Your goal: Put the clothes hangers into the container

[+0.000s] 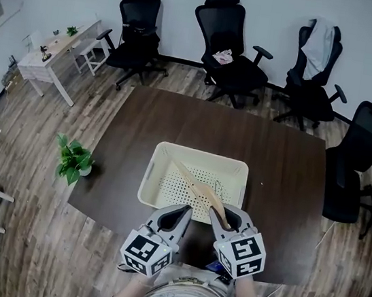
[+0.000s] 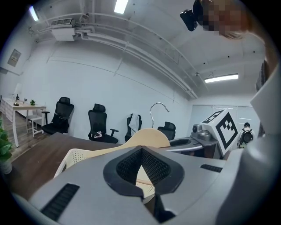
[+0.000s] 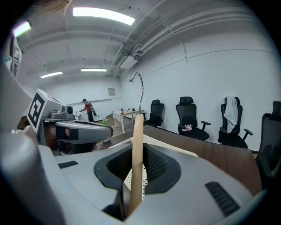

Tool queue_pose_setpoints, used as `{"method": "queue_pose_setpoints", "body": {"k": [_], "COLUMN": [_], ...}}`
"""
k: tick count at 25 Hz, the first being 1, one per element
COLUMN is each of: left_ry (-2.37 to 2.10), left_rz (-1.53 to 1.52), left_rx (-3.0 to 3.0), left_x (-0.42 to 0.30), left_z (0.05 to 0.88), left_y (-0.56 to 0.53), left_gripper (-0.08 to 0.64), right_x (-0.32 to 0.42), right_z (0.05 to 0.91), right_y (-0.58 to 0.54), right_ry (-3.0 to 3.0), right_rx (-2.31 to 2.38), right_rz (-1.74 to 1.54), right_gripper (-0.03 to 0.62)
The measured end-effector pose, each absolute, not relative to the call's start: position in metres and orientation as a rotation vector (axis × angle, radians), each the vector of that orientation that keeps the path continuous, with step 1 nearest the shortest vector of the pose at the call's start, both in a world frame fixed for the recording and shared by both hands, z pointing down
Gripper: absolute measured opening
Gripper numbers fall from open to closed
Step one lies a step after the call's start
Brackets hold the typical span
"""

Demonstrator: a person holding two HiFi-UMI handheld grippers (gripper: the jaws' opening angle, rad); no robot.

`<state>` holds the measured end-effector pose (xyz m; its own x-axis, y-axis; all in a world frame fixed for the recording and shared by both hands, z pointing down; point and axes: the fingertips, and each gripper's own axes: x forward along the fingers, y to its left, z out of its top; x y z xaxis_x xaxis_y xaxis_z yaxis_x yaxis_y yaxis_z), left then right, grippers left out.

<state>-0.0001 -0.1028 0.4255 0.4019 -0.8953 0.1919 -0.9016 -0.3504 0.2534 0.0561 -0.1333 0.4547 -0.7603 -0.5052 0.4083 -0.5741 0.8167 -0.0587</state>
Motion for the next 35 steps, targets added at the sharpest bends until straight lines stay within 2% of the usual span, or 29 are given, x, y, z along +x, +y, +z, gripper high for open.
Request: {"method": "queue_pose_setpoints", "body": {"k": [18,35], "left_ry": [-1.313,-1.3], "left_rz": [0.041,0.032], "left_rx": [2.49,2.458], "left_x": [-0.029,-0.066], "left_z": [0.43,0.437], "left_y": [-0.136,-0.148], "left_gripper": [0.011,0.011], "right_x": [0.016,-0.015], "right_z": [0.468,0.492], "right_y": [-0.143,-0.156], "right_ry": [-2.532,-2.466], "right_rx": [0.958,0.941], "right_rz": [0.295,0.335], "right_gripper": [0.06,0.06]}}
